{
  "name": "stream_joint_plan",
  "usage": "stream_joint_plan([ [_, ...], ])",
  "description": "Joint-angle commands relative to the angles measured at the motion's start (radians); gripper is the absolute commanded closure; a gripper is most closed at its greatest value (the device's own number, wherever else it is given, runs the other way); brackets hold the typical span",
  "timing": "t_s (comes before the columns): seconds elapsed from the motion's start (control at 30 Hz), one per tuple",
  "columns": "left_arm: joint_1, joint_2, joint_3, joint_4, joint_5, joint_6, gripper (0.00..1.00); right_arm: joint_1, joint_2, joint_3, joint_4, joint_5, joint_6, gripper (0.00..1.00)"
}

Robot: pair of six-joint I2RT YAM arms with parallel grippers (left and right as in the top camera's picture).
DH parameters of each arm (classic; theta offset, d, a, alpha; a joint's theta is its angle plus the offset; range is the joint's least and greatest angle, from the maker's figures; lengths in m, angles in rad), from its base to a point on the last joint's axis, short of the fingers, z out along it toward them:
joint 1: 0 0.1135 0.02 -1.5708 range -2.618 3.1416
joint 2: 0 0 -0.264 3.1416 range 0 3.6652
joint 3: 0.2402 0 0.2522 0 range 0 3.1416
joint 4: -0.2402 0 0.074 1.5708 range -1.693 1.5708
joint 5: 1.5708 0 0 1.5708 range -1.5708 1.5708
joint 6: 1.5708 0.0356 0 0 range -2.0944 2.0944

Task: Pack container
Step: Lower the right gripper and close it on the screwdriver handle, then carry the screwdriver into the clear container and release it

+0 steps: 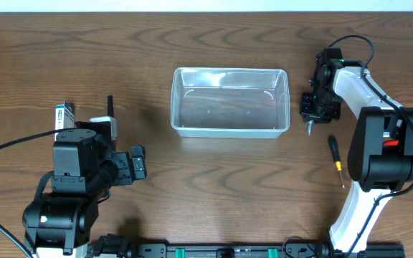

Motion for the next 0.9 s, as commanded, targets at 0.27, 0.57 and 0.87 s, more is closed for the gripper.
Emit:
stream_joint_plan([
  [0.27, -0.002, -0.003, 0.020, -0.003, -0.008, -0.009, 0.02, 0.006, 0.047, -0.010, 0.058, -0.004, 0.004, 0.99],
  [0.57, -0.002, -0.003, 0.020, -0.003, -0.009, -0.009, 0.02, 0.006, -0.005, 0.015, 0.093, -0.003, -0.046, 0.99],
  [0.87, -0.002, -0.003, 0.020, -0.003, -0.009, -0.009, 0.02, 0.051, -0.350, 0.064, 0.115, -0.004, -0.223, 0.99],
])
